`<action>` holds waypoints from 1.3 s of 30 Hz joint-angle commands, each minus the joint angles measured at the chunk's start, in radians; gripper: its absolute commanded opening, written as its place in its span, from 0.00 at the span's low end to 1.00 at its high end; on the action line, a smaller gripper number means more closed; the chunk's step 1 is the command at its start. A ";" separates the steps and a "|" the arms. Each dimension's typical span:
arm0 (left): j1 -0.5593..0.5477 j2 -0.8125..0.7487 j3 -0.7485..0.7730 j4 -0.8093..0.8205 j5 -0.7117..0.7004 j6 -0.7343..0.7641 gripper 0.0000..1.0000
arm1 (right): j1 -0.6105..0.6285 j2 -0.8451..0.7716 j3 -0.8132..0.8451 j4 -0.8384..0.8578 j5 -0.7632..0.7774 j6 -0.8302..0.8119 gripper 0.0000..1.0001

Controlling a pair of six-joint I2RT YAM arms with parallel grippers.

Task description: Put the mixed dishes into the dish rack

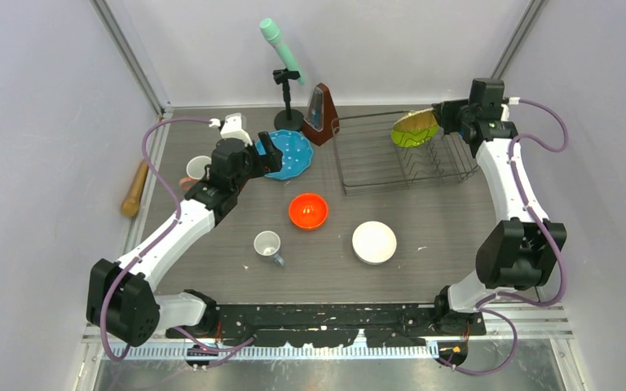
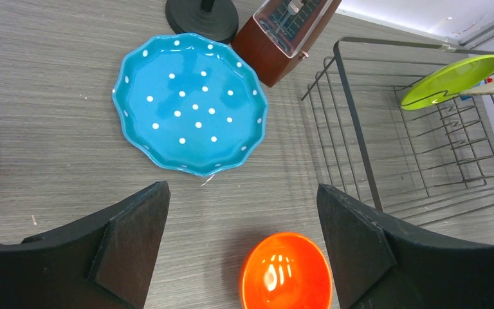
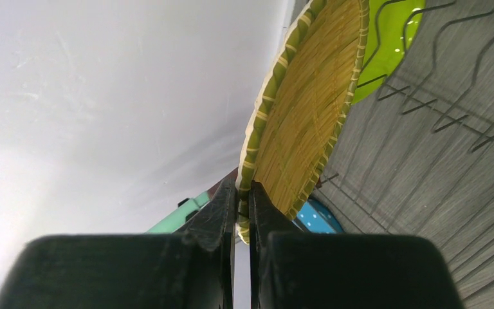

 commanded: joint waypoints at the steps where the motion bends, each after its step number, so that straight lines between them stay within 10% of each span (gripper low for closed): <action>1: 0.005 -0.005 0.002 0.040 -0.013 -0.007 0.87 | -0.006 0.020 -0.011 0.092 0.011 -0.013 0.00; 12: 0.005 0.019 0.004 0.039 -0.009 -0.007 0.87 | -0.011 0.087 -0.034 0.095 0.016 -0.007 0.03; 20: 0.005 0.039 0.004 0.038 -0.008 -0.013 0.87 | -0.011 0.121 -0.023 0.095 0.015 0.010 0.45; 30: 0.007 0.056 0.006 0.037 -0.025 -0.003 0.88 | -0.012 0.179 0.036 0.099 0.003 0.016 0.71; 39: 0.019 0.079 0.022 0.013 -0.009 -0.022 0.88 | -0.013 0.242 0.128 0.100 -0.004 0.022 0.74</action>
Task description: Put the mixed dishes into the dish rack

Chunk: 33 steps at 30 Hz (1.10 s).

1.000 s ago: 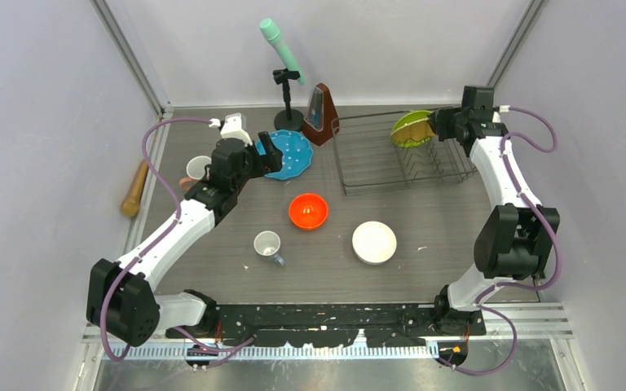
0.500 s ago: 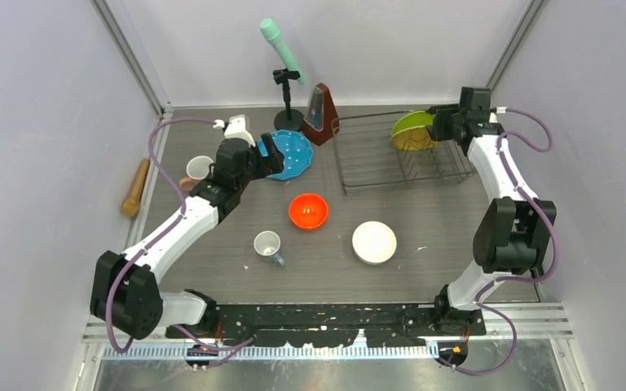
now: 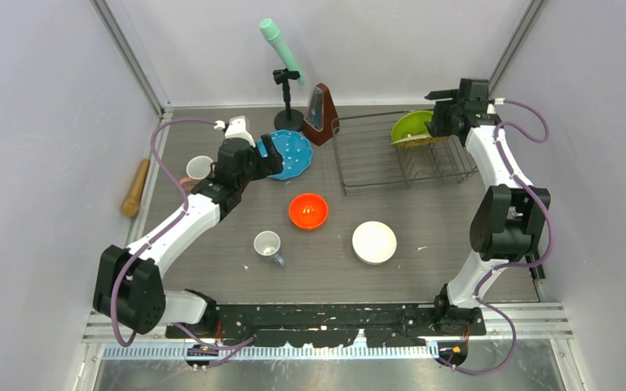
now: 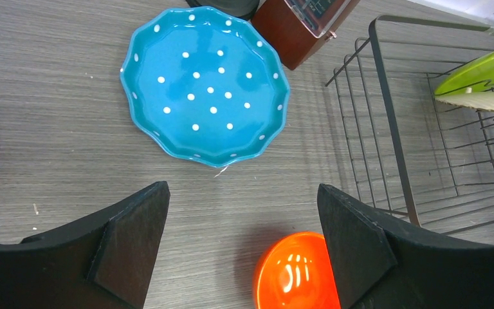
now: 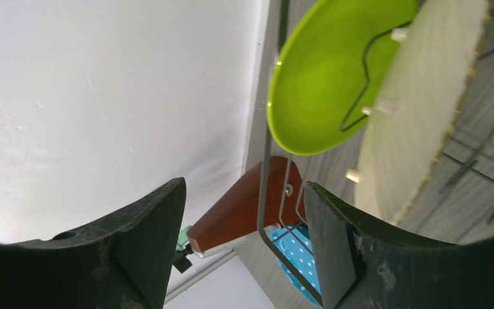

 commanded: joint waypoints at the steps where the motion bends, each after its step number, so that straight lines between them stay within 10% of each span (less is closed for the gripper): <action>1: 0.005 0.005 0.023 0.014 -0.008 -0.016 0.88 | -0.006 0.033 0.090 0.036 -0.004 0.011 0.74; 33: 0.007 0.010 0.004 0.005 -0.024 -0.037 0.91 | -0.015 -0.191 -0.198 -0.004 0.043 -0.035 0.88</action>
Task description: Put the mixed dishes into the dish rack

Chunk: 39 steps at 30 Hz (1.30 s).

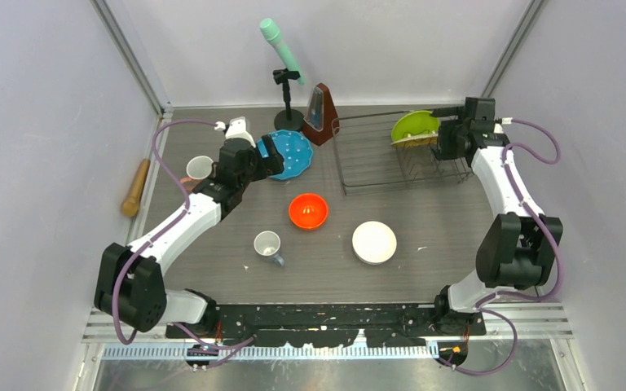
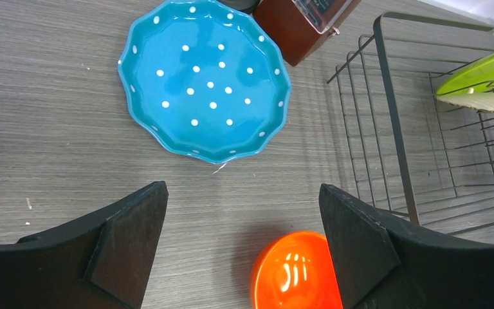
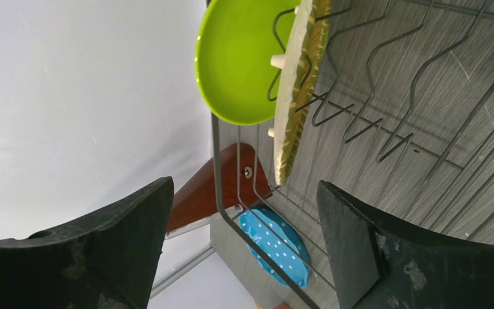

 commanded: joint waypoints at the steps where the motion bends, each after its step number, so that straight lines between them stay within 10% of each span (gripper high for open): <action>1: 0.007 -0.005 0.004 0.010 -0.025 -0.009 0.91 | -0.004 0.047 0.014 0.058 0.015 -0.018 0.88; 39: 0.047 0.047 0.056 -0.058 -0.035 -0.066 0.92 | 0.045 0.374 0.470 0.046 0.017 -0.043 0.87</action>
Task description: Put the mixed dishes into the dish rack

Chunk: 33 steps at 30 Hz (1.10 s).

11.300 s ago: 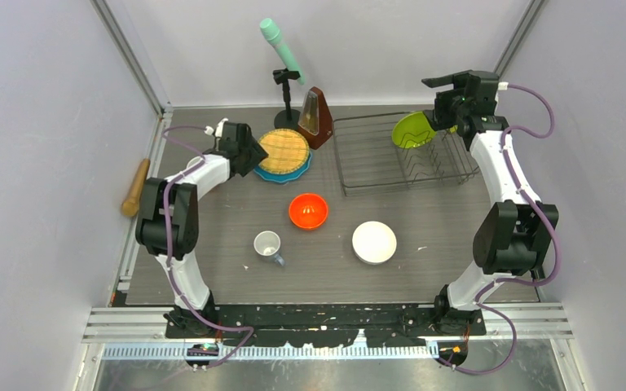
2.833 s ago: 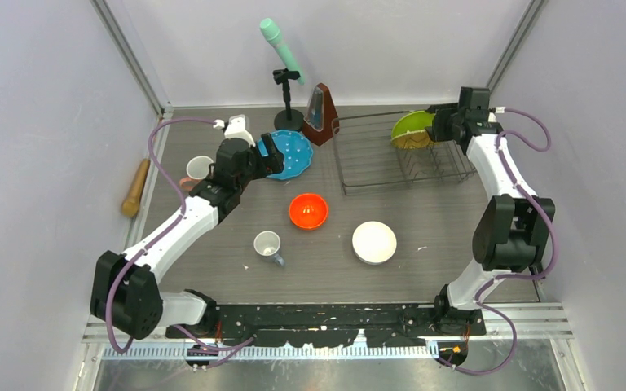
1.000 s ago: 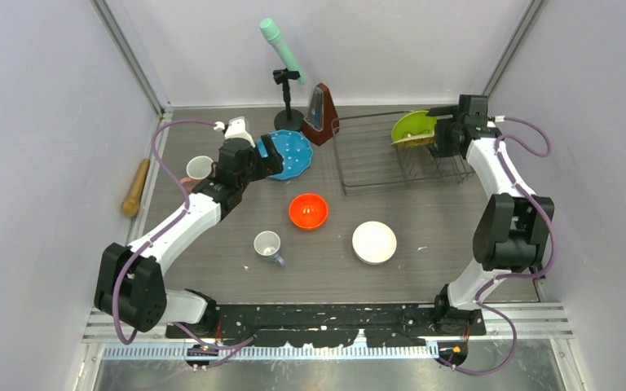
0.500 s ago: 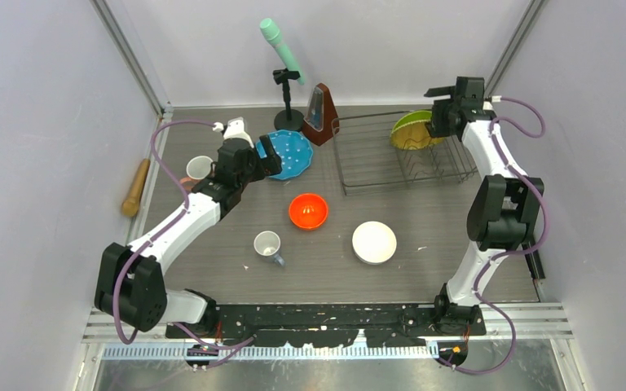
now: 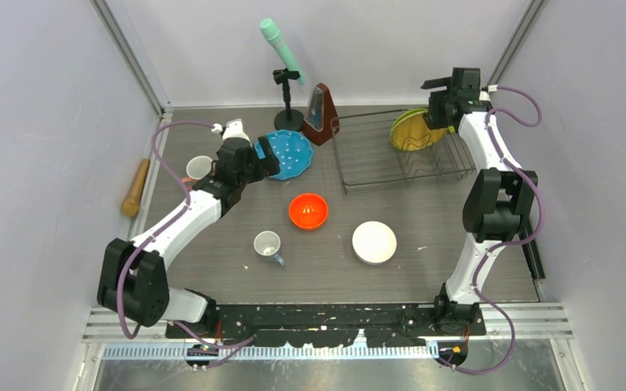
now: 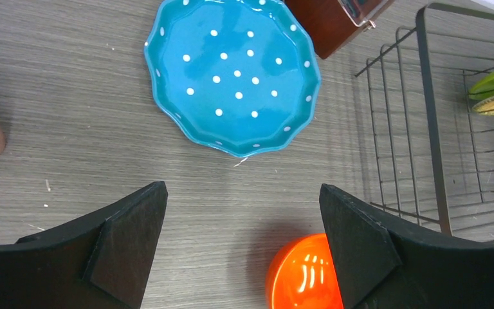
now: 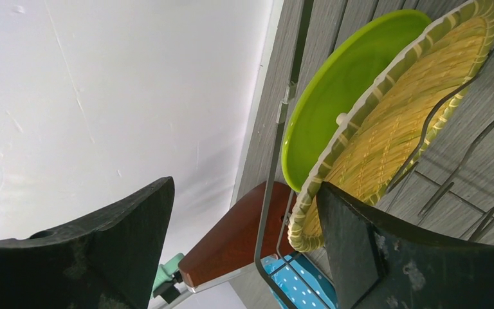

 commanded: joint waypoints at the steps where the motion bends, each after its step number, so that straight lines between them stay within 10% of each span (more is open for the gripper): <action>1: 0.027 0.041 0.059 -0.021 -0.016 -0.072 0.92 | 0.005 -0.046 0.028 0.026 -0.003 -0.001 0.87; 19: 0.095 0.384 0.393 -0.374 -0.036 -0.321 0.97 | -0.004 -0.205 -0.164 0.068 -0.094 0.041 0.91; 33: 0.123 0.551 0.479 -0.416 -0.059 -0.431 0.79 | -0.004 -0.371 -0.257 0.097 -0.110 0.020 0.90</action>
